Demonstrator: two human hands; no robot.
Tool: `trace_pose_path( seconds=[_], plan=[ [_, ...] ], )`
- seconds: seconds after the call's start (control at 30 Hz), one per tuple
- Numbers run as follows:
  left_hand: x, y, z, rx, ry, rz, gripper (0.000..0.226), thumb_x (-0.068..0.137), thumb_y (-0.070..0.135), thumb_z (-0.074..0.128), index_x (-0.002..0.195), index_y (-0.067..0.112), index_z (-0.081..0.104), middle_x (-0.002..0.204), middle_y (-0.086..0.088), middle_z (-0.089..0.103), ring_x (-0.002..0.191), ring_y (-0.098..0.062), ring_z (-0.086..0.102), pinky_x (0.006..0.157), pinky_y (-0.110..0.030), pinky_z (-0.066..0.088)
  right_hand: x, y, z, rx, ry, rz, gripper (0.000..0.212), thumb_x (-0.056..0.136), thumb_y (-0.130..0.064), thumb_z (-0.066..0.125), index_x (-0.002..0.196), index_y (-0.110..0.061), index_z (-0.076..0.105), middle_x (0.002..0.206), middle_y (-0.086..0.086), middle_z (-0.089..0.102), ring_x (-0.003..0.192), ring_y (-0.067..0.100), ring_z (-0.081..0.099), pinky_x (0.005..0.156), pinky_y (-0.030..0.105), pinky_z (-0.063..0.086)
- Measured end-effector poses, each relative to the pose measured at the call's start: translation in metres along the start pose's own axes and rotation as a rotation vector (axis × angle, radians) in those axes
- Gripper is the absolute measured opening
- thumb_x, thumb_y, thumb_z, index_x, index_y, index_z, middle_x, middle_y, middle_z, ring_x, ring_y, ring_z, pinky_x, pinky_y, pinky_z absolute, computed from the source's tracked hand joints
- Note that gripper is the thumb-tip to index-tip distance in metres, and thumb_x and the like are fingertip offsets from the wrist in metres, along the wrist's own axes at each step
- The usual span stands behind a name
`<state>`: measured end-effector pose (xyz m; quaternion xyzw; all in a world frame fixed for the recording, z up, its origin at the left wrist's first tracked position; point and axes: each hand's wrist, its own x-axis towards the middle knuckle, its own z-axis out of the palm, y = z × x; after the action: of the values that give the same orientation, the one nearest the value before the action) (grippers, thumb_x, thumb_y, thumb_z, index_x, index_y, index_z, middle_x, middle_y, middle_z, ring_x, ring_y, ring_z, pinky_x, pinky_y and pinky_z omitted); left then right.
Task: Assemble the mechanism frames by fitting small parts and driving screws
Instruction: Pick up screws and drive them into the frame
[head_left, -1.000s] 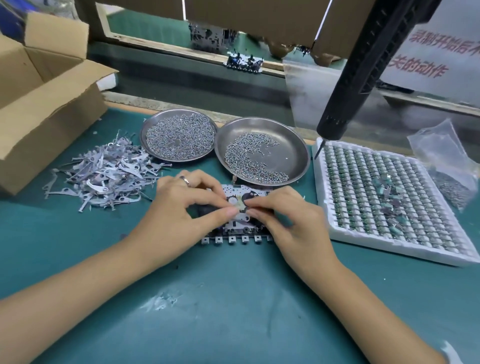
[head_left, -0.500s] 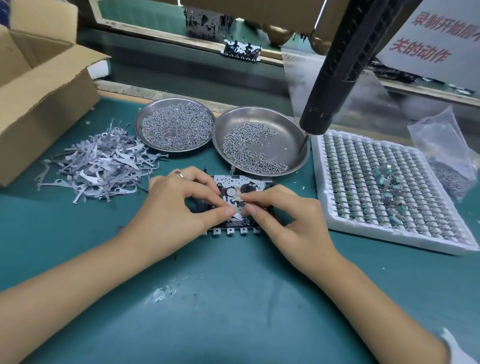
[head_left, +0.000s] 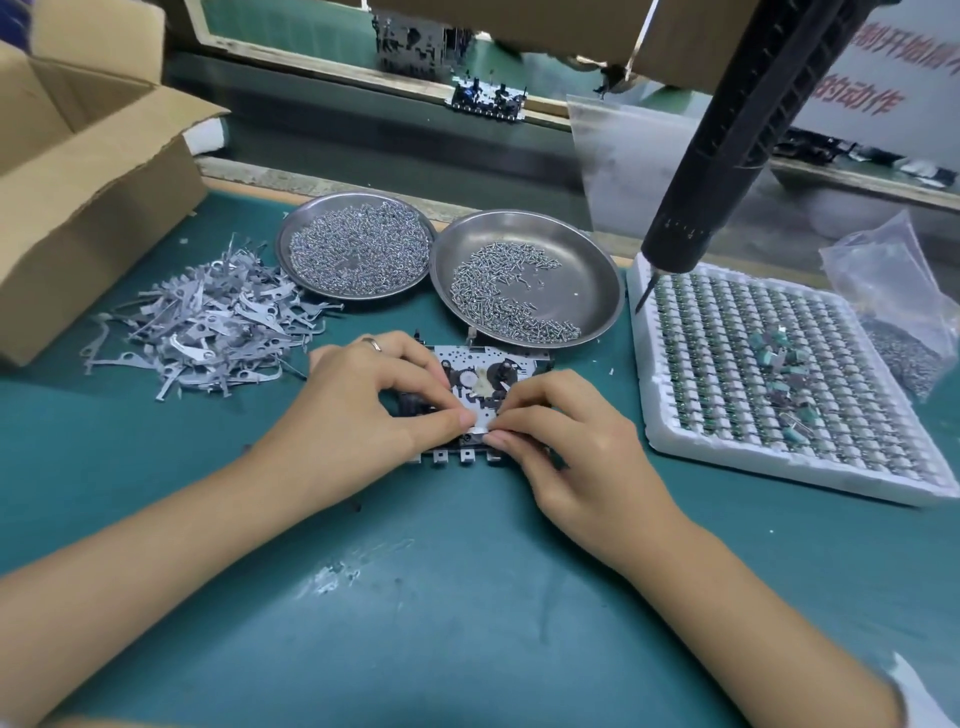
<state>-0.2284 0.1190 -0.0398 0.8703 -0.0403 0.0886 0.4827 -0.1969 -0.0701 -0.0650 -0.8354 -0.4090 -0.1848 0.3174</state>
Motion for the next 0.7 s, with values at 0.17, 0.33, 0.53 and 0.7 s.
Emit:
trace_pose_path(
  seconds=[0.17,0.33,0.53,0.7],
  plan=[
    [0.0008,-0.0029,-0.0012,-0.012,-0.026,0.017,0.011,0.067,0.033,0.084,0.066,0.028,0.075,0.081,0.018,0.062,0.073,-0.013,0.059,0.082,-0.028,0.040,0.0002,-0.0039,0.0038,-0.067,-0.002,-0.010,0.008,0.085,-0.003,0.063,0.084,0.003,0.068,0.088,0.011,0.063,0.079,0.030,0.058,0.077,0.029,0.044],
    [0.0030,-0.0043,-0.0042,-0.023,-0.069,0.021,0.007,0.067,0.029,0.080,0.066,0.023,0.077,0.080,0.014,0.063,0.072,-0.018,0.061,0.075,-0.025,0.046,0.0003,-0.0043,0.0023,0.079,0.025,0.128,0.006,0.083,-0.007,0.068,0.081,-0.002,0.072,0.085,0.005,0.063,0.080,0.018,0.056,0.075,0.015,0.040],
    [0.0030,-0.0054,-0.0047,-0.038,-0.087,0.031,0.022,0.060,0.048,0.073,0.067,0.027,0.077,0.080,0.014,0.063,0.072,-0.014,0.061,0.073,-0.024,0.047,0.0034,-0.0025,-0.0025,0.334,0.106,0.264,0.018,0.090,-0.012,0.059,0.081,0.000,0.069,0.081,0.007,0.065,0.077,0.017,0.059,0.072,0.026,0.046],
    [0.0042,-0.0047,-0.0053,-0.021,-0.100,0.024,0.029,0.057,0.052,0.071,0.072,0.027,0.078,0.081,0.015,0.063,0.072,-0.013,0.062,0.077,-0.028,0.049,0.0049,-0.0009,-0.0026,0.374,0.133,0.318,0.018,0.090,-0.014,0.059,0.080,-0.002,0.069,0.081,0.005,0.065,0.078,0.018,0.059,0.073,0.029,0.046]
  ],
)
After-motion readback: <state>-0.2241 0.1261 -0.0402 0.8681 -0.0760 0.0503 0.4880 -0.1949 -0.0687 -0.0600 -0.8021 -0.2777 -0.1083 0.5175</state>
